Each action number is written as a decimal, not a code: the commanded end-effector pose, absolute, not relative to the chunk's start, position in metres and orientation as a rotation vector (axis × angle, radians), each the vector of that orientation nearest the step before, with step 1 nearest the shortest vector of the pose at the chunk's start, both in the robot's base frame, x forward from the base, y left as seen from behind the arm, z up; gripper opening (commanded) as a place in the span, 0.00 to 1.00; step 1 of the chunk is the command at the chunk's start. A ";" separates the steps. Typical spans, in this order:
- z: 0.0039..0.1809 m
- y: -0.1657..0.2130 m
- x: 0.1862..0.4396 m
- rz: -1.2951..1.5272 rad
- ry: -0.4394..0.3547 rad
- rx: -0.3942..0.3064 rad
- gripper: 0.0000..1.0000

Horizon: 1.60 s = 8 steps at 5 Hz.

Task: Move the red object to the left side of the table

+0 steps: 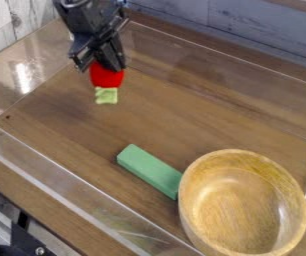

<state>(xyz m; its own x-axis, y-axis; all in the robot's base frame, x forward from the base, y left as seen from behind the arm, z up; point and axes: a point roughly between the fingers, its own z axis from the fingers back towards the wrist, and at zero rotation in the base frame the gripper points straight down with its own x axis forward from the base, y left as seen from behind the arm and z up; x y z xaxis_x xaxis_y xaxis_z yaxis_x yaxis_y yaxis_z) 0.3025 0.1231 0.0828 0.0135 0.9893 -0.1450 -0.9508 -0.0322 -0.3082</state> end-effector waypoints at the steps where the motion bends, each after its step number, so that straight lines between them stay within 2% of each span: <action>1: 0.094 0.139 0.310 1.579 -0.183 -0.385 0.00; 3: 0.082 0.139 0.306 1.645 -0.152 -0.397 0.00; 5: 0.096 0.124 0.306 1.697 -0.106 -0.412 0.00; 8: 0.104 0.102 0.318 1.818 -0.049 -0.437 0.00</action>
<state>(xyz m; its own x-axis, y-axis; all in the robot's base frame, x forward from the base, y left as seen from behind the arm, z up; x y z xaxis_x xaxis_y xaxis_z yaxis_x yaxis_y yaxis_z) 0.3100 0.0987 0.0787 -0.2464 0.9248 -0.2899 -0.9351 -0.3055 -0.1796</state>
